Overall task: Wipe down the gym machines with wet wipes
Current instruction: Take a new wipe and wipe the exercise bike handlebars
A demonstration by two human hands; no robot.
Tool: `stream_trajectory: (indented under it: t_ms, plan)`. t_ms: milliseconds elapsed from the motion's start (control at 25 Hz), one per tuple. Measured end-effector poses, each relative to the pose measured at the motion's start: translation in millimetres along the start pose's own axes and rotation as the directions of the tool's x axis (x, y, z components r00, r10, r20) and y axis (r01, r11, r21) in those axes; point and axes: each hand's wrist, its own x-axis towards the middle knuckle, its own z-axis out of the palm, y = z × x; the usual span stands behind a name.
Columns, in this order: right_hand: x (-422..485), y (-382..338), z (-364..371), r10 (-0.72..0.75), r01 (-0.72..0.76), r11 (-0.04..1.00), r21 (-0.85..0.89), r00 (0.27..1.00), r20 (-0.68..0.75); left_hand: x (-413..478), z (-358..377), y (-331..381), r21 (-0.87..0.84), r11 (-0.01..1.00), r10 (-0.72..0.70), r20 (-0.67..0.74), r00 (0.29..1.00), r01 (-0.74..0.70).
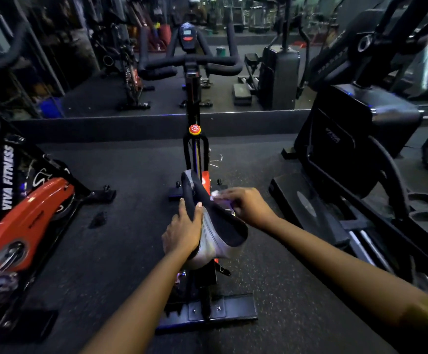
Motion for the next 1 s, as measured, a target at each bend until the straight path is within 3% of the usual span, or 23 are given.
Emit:
stream_trajectory:
  t_ms: [80, 200, 360, 480, 560, 640, 760, 840, 920, 1000]
  plan:
    - [46, 13, 12, 0.122, -0.113, 0.987, 0.117, 0.99, -0.072, 0, 0, 1, 0.021, 1.0, -0.014, -0.007, 1.0, 0.014]
    - [90, 26, 42, 0.255, -0.228, 0.935, 0.271, 0.965, -0.066, -2, 1, 3, 0.054, 0.997, -0.047, -0.016, 0.999, 0.048]
    - [73, 29, 61, 0.275, -0.224, 0.918, 0.326, 0.954, -0.118, 2, 2, 2, 0.059, 0.993, -0.097, -0.016, 0.995, 0.098]
    - [28, 30, 54, 0.157, -0.109, 0.941, 0.321, 0.979, -0.127, 4, 4, 2, 0.069, 0.992, -0.107, -0.003, 0.994, 0.107]
    - [14, 37, 43, 0.067, -0.044, 0.947, 0.317, 0.996, -0.061, 4, 4, 1, 0.056, 0.991, -0.125, 0.0, 0.992, 0.125]
    - [23, 46, 30, -0.025, 0.028, 0.957, 0.288, 1.0, -0.014, 1, 3, 3, 0.061, 0.989, -0.134, -0.015, 0.991, 0.135]
    - [70, 50, 24, -0.214, 0.215, 0.953, 0.213, 0.976, -0.03, -10, 13, 21, 0.207, 0.969, -0.117, -0.104, 0.988, 0.137]
    - [96, 44, 35, -0.457, 0.441, 0.886, 0.144, 0.883, 0.109, -16, 25, 34, 0.338, 0.922, -0.127, -0.194, 0.973, 0.188]
    - [105, 47, 49, -0.694, 0.711, 0.702, 0.034, 0.673, 0.255, -18, 34, 37, 0.436, 0.875, -0.109, -0.243, 0.964, 0.209]
    - [116, 65, 57, -0.795, 0.834, 0.551, -0.023, 0.533, 0.29, -17, 35, 33, 0.46, 0.865, -0.086, -0.254, 0.963, 0.199]
